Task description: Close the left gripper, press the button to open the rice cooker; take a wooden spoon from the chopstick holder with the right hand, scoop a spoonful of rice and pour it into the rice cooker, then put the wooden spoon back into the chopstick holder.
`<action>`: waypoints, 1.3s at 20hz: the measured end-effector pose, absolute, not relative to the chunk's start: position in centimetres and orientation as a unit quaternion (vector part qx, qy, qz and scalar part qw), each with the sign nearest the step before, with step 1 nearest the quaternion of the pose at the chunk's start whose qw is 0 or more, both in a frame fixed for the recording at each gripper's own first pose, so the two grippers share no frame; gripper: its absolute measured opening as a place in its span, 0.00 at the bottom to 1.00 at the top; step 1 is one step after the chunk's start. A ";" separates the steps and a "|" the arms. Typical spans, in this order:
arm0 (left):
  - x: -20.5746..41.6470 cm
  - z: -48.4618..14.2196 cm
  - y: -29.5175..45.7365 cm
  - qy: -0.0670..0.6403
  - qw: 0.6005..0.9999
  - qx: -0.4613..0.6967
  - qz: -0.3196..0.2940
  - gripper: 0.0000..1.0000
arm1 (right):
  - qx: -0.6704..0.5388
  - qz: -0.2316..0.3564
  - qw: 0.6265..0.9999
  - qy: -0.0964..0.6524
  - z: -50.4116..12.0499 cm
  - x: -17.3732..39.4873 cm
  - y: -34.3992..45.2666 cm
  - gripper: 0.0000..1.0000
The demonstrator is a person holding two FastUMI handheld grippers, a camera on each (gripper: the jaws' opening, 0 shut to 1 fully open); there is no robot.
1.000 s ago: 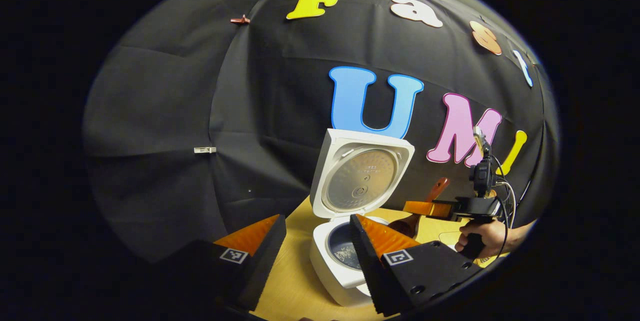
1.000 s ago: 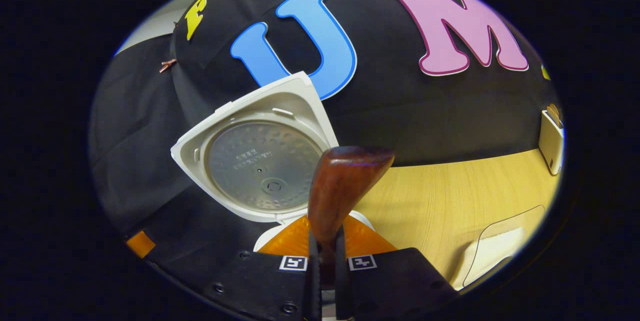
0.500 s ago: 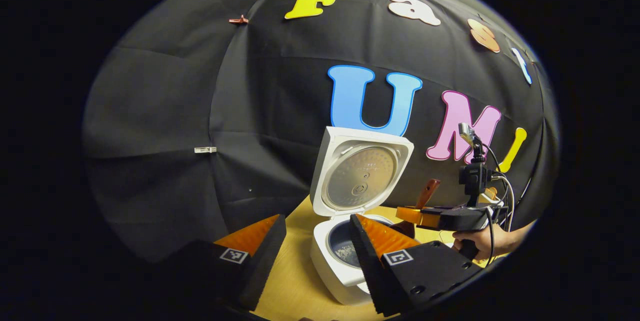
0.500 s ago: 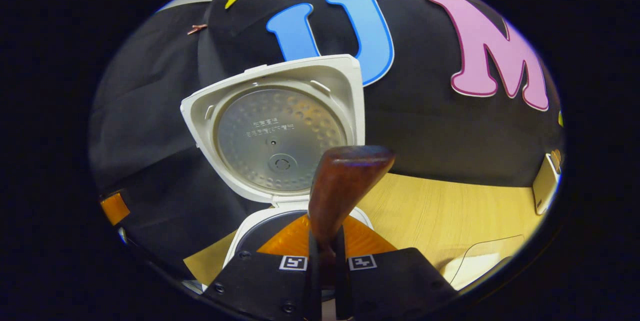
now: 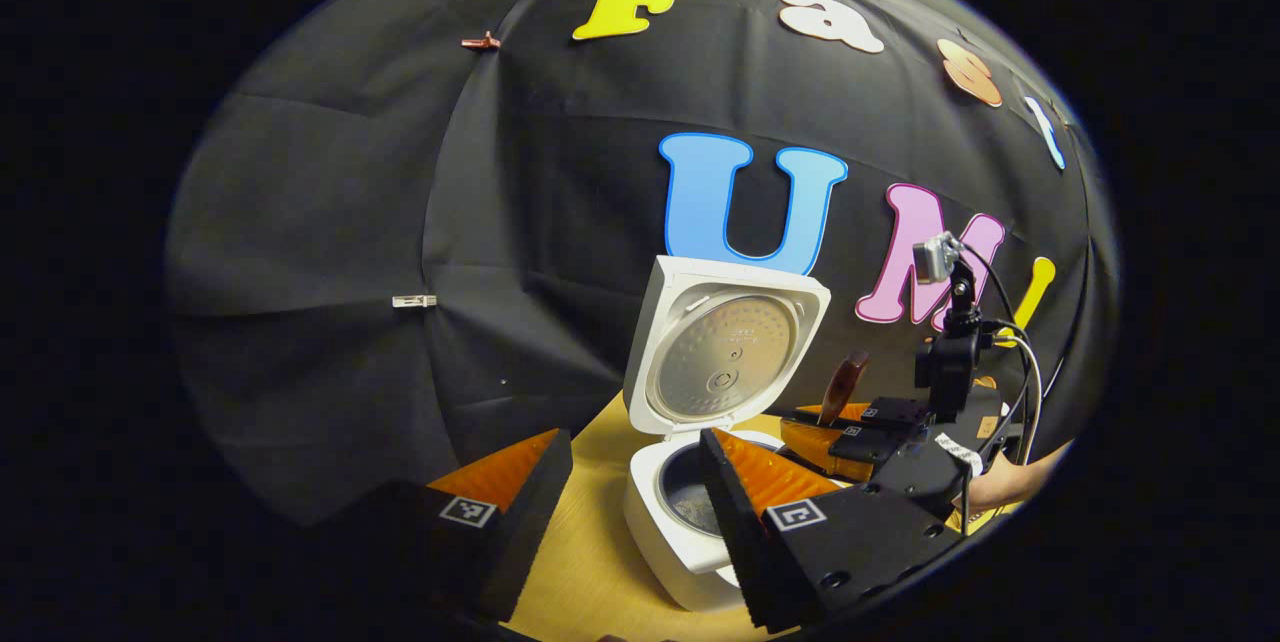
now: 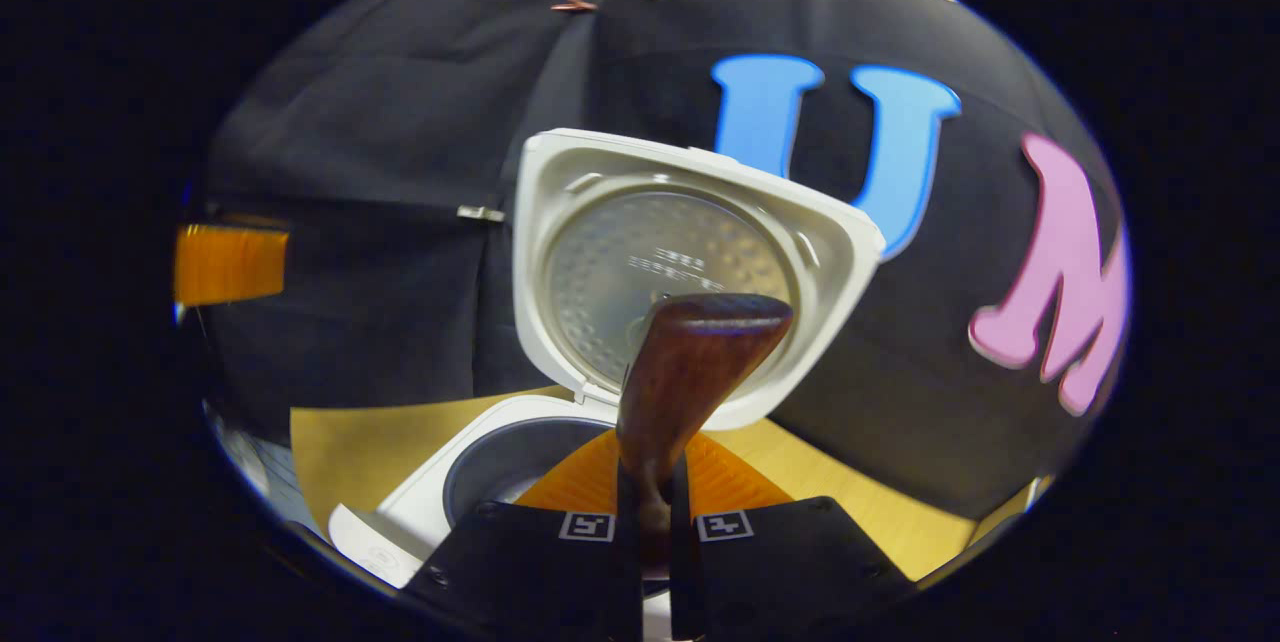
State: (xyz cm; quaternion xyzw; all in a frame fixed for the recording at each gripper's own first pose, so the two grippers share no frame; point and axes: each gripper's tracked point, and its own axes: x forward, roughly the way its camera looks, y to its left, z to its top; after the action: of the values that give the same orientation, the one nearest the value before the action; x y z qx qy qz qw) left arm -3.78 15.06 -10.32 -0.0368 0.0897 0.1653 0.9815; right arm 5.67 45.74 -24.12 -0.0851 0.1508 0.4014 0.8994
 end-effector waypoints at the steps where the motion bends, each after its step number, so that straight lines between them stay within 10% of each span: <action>1: -3.8 -10.3 15.0 0.089 0.982 -0.036 0.165 0.83 | -0.100 0.406 0.897 0.141 -23.8 5.3 46.0 0.15; 7: -3.8 -10.1 14.7 0.088 0.982 -0.032 0.161 0.83 | -0.143 0.433 0.883 0.113 -22.9 4.2 47.1 0.14; 13: -4.4 -10.1 14.7 0.089 0.982 -0.031 0.163 0.83 | 0.106 0.377 0.887 0.244 -23.5 6.4 45.0 0.15; 26: -3.7 -9.4 10.8 0.091 0.986 -0.019 0.138 0.83 | 0.560 0.215 0.735 0.314 -21.5 9.1 35.2 0.15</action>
State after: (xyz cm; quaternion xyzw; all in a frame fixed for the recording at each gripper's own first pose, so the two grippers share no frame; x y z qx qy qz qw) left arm -3.74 10.82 -9.44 -0.0188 0.0910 0.1381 0.9860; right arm 9.12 35.18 -21.55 0.5605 0.3142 0.2153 0.7354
